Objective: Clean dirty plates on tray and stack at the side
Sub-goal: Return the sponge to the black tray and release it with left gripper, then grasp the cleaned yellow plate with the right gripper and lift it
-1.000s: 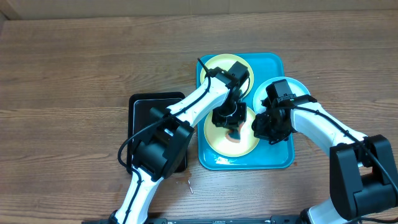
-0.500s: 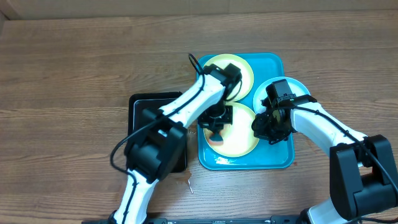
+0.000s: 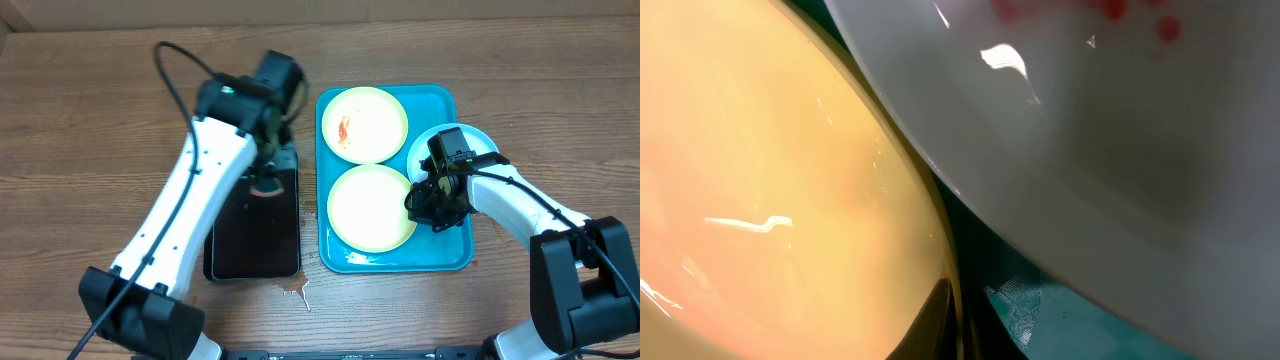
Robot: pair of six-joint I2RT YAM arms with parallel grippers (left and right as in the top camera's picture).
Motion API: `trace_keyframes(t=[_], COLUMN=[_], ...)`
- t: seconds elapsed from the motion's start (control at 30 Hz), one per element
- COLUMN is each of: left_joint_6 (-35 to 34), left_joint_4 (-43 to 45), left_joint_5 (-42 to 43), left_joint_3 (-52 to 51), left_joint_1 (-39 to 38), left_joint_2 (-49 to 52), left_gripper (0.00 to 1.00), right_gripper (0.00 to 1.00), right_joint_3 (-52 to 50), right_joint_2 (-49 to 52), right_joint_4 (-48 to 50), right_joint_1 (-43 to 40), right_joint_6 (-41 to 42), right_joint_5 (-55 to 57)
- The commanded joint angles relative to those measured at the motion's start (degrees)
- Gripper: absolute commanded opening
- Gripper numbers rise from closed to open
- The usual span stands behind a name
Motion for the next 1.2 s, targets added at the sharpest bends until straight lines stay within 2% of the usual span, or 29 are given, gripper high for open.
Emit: trace_keyframes(t=[0.0,0.23,0.37,0.4,0.53,0.6,0.7,0.9,0.97,1.03,1.13,1.17], left_joint_6=[-0.7,-0.7,-0.7,-0.7,-0.6,-0.5,0.3,2.3,2.8,3.5,3.9,4.5], left_joint_4=[1.9,18.9,23.1,23.1,21.9,20.0,16.2,7.9,5.0,3.4,1.1,0.7], left_joint_5=[-3.5,3.8,5.1,5.1,5.2,5.6,6.2,7.4,7.9,8.2,8.2,8.3], left_joint_3=[-6.8,-26.7,-31.0,-31.0,-28.9,-26.7,-22.2,-10.9,-5.9,-1.9,3.8,5.3], left_joint_1=[2.8,5.6,5.7,5.7,6.1,6.6,7.9,12.5,14.8,17.1,21.2,22.5], left_joint_2=[1.2,1.2,1.2,1.2,1.0,1.0,0.9,-0.5,-1.8,-3.1,-5.3,-6.1], left_gripper=[0.04,0.04,0.04,0.06,0.3,0.38,0.45,0.45,0.48,0.57,0.91,1.0], right_gripper=[0.04,0.04,0.04,0.04,0.04,0.04,0.04,0.04,0.04,0.04,0.04,0.04], right_joint_3=[-0.4,-0.4,-0.4,-0.4,0.9,2.6,6.2,15.9,20.1,23.6,28.0,28.7], right_joint_2=[1.0,1.0,1.0,1.0,0.7,0.0,-2.1,-5.2,-5.3,-5.3,-5.3,-5.3], right_joint_4=[0.1,0.1,0.2,0.3,-1.2,-3.5,-7.8,-17.2,-19.9,-20.8,-19.3,-18.5], right_joint_1=[-0.1,-0.1,-0.1,-0.1,-0.1,-0.1,0.1,3.7,6.2,9.0,14.4,16.0], right_joint_6=[-0.5,-0.5,-0.4,-0.4,-0.4,-0.5,-0.5,-1.9,-2.0,-2.0,-3.6,-3.7], right_joint_5=[2.2,2.2,2.2,2.2,2.2,2.4,3.8,9.2,12.4,15.2,18.5,19.7])
